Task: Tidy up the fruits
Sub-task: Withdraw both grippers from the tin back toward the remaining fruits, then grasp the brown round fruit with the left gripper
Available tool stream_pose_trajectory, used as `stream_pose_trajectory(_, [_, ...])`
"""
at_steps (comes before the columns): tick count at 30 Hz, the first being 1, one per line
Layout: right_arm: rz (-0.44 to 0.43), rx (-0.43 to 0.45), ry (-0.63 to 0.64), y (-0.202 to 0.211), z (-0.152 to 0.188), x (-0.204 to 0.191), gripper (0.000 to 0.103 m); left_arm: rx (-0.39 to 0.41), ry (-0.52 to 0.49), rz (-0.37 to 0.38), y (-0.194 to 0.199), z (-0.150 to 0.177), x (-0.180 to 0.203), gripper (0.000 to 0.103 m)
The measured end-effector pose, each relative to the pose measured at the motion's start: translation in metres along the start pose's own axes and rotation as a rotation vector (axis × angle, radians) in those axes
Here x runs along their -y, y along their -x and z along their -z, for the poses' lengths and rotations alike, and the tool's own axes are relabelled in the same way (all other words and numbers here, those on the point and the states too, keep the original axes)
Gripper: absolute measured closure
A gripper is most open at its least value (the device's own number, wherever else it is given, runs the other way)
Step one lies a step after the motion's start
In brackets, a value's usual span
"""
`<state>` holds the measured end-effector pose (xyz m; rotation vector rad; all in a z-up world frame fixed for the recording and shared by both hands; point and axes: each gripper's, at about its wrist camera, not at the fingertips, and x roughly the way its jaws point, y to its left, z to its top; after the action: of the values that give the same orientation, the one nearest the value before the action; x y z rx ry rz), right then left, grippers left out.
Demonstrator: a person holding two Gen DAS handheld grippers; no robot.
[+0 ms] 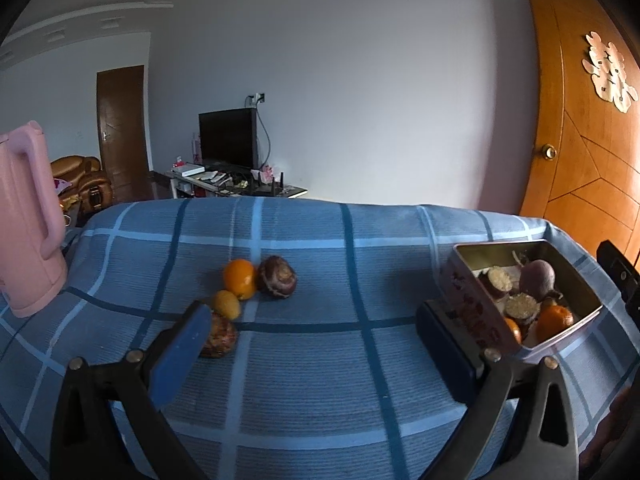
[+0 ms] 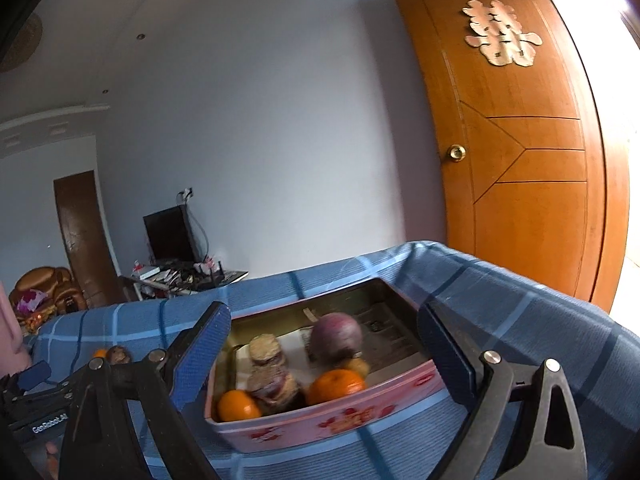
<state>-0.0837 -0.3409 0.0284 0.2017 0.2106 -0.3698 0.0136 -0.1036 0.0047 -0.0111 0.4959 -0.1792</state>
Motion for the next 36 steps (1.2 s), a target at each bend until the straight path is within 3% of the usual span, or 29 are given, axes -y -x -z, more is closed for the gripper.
stream_pose_trajectory(14, [-0.065, -0.016, 0.018, -0.009, 0.01, -0.063, 0.008, 0.009, 0.002, -0.049, -0.004, -0.005, -0.045, 0.0])
stream_pose_trajectory(27, [-0.172, -0.054, 0.037, -0.029, 0.023, -0.141, 0.008, -0.059, 0.046, -0.098, -0.023, -0.009, -0.096, 0.0])
stream_pose_trajectory(33, [-0.209, -0.076, 0.029, -0.042, 0.025, -0.159, 0.008, -0.095, 0.017, -0.14, -0.034, -0.014, -0.111, 0.0])
stream_pose_trajectory(36, [-0.222, -0.08, 0.025, -0.042, 0.025, -0.16, 0.008, -0.154, 0.007, -0.125, -0.044, -0.015, -0.124, 0.0])
